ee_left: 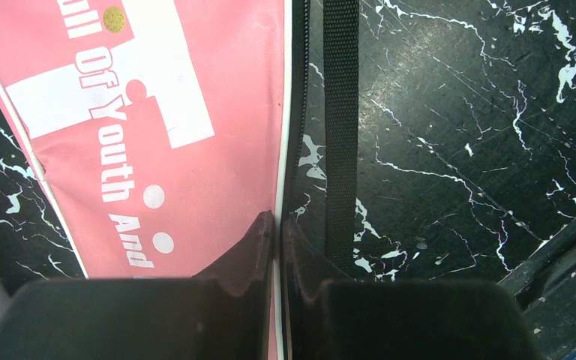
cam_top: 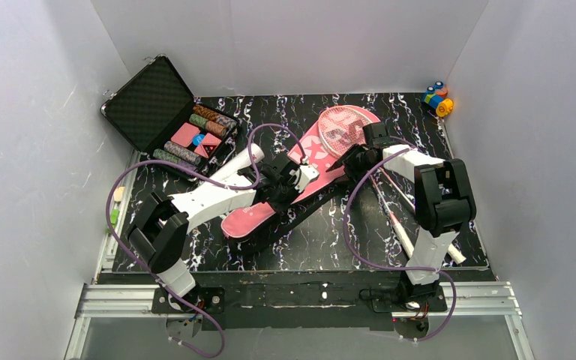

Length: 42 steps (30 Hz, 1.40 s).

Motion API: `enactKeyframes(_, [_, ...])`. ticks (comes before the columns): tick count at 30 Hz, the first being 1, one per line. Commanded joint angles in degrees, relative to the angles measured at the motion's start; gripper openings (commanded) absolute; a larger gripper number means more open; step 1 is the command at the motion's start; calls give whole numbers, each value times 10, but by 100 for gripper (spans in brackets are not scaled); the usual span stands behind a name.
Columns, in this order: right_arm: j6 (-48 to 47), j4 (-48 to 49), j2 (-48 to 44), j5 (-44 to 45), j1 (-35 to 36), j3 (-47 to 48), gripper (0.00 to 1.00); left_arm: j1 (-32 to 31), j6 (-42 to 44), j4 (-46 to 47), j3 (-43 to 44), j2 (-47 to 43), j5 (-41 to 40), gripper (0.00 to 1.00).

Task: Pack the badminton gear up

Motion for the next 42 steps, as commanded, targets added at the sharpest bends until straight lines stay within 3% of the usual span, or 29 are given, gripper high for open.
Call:
enactKeyframes(1, [7,27,-10,-16,4,21,52,-7,-1,-4,7,-22,13,0])
enactKeyframes(19, [12,55,12,-7,36,-27,50,-10,2,-10,16,-17,-3,0])
enactKeyframes(24, [20,67,8,8,38,-33,40,-10,0,-10,17,-17,-1,0])
enactKeyframes(28, [26,75,3,32,53,-30,39,-10,0,-11,19,-19,0,1])
enactKeyframes(30, [31,88,1,41,61,-34,33,-10,1,-13,22,-17,1,2])
enactKeyframes(32, [34,96,-1,42,66,-37,18,-10,1,-17,24,-15,3,10])
enactKeyframes(34, [34,93,-10,50,70,-37,2,-10,4,-22,27,-14,5,24])
enactKeyframes(36, [29,88,-24,58,72,-39,1,-10,7,-23,27,-14,5,58])
enactKeyframes(38, [26,81,-35,62,72,-42,1,-11,8,-23,31,-16,2,72])
enactKeyframes(42, [26,77,-52,64,72,-47,1,-11,-1,-24,52,-11,6,84])
